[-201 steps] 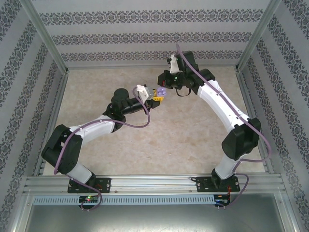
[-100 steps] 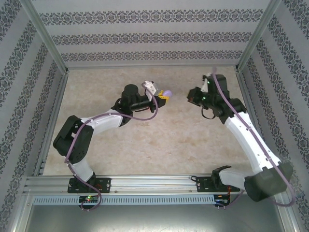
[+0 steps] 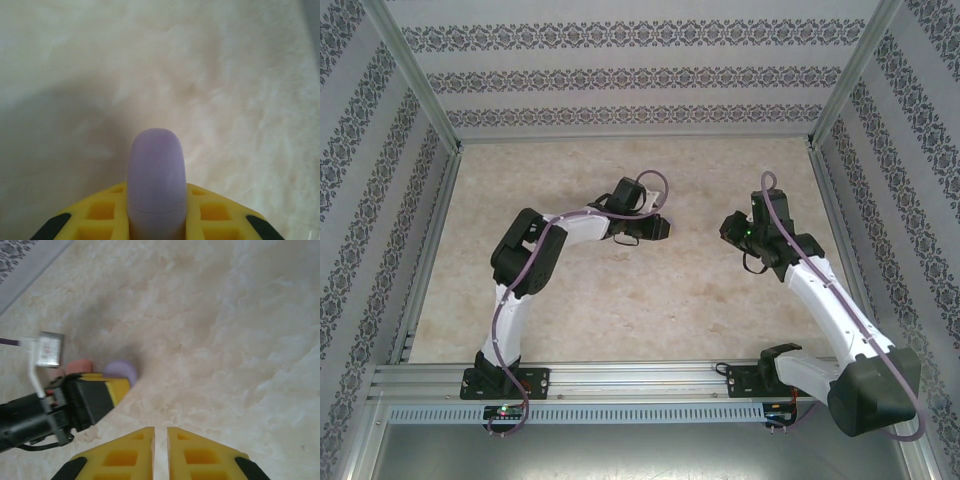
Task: Insert the wireless bluetooth earbuds into the charging case
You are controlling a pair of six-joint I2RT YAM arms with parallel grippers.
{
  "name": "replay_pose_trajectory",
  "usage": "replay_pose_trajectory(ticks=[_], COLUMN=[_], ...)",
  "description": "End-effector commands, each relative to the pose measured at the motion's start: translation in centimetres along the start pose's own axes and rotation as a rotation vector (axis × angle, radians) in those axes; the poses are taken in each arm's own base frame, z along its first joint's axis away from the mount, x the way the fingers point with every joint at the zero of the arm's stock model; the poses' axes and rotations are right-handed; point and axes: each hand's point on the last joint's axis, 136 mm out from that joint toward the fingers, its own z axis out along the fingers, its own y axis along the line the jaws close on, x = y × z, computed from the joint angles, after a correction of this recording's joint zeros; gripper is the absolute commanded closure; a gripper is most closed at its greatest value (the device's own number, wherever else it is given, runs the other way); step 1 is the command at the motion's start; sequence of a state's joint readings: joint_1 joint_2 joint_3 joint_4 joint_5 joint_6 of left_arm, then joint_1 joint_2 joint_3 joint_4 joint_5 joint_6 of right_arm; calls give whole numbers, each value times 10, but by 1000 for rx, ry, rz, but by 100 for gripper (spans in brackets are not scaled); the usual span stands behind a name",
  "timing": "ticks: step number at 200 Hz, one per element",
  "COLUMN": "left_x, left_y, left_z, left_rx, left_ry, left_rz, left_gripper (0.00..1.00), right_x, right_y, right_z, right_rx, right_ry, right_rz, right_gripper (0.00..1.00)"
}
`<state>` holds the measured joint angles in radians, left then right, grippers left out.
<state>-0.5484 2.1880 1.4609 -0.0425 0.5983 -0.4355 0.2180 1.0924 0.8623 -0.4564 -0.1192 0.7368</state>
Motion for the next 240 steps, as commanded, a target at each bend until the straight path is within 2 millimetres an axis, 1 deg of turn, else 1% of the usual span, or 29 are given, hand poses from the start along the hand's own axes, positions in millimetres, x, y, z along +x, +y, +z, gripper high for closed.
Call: replay_pose_trajectory(ticks=[1,12,36,51,53,56,57,59,69,75,80,83,86,107,119,131,141,147,165,170,171,173,174,175,176,187,205,226,240], left_x=[-7,-5,2,4,3,4,4,3,0,-3,-6,-8,-10,-28,-41,-53,-61,-68,-73,-71,-74,-72,-67,-72,-67,-62,-48,-23,-6], left_y=[12,17,31,38,39,40,41,40,40,40,38,36,34,17,3,-10,-16,-24,-33,-32,-34,-32,-26,-32,-25,-26,-13,28,54], left_z=[-7,-4,-3,-9,-10,-12,-13,-15,-23,-29,-35,-39,-43,-77,-102,-130,-153,-171,-215,-225,-229,-233,-229,-236,-231,-255,-292,-324,-341], left_rx=[-104,-133,-219,-284,-292,-305,-310,-317,-347,-366,-382,-387,-391,-422,-436,-457,-490,-502,-558,-580,-583,-596,-605,-603,-611,-655,-770,-902,-930], left_ry=[41,70,129,152,153,156,156,157,152,148,143,138,133,62,-2,-86,-156,-216,-375,-414,-436,-451,-441,-473,-461,-575,-709,-733,-769], left_rz=[-88,-100,-128,-133,-132,-131,-129,-125,-112,-102,-87,-80,-69,-5,38,93,135,172,286,319,328,337,342,353,353,454,515,476,444], left_gripper=[97,91,65,34,26,6,3,0,0,0,0,0,0,0,1,1,1,1,1,1,0,0,1,1,1,1,1,1,1], right_x=[-7,-7,-7,-10,-10,-10,-11,-11,-14,-16,-18,-19,-21,-32,-42,-55,-65,-72,-91,-95,-95,-97,-98,-99,-99,-103,-103,-100,-96], right_y=[1,2,3,7,7,7,7,8,10,11,12,12,12,8,1,-10,-21,-29,-54,-59,-60,-62,-62,-63,-65,-72,-90,-104,-111], right_z=[-5,-7,-12,-18,-18,-20,-21,-21,-26,-29,-32,-34,-36,-48,-54,-60,-62,-64,-63,-61,-61,-60,-60,-60,-59,-50,-33,-6,10], right_rx=[-16,-22,-29,-37,-37,-37,-38,-37,-44,-45,-46,-47,-48,-19,20,100,174,227,369,396,400,409,412,415,421,450,513,521,515], right_ry=[-45,-45,-54,-61,-61,-63,-65,-65,-69,-74,-78,-83,-88,-134,-165,-220,-272,-306,-424,-464,-469,-486,-494,-500,-503,-555,-583,-615,-626], right_rz=[9,8,6,-3,-5,-6,-7,-7,-13,-14,-16,-18,-21,-42,-62,-94,-121,-137,-208,-227,-231,-242,-246,-250,-255,-316,-363,-412,-436], right_gripper=[80,75,54,40,38,35,34,32,22,14,9,4,2,2,2,2,2,2,2,2,2,2,2,2,2,2,2,2,2])
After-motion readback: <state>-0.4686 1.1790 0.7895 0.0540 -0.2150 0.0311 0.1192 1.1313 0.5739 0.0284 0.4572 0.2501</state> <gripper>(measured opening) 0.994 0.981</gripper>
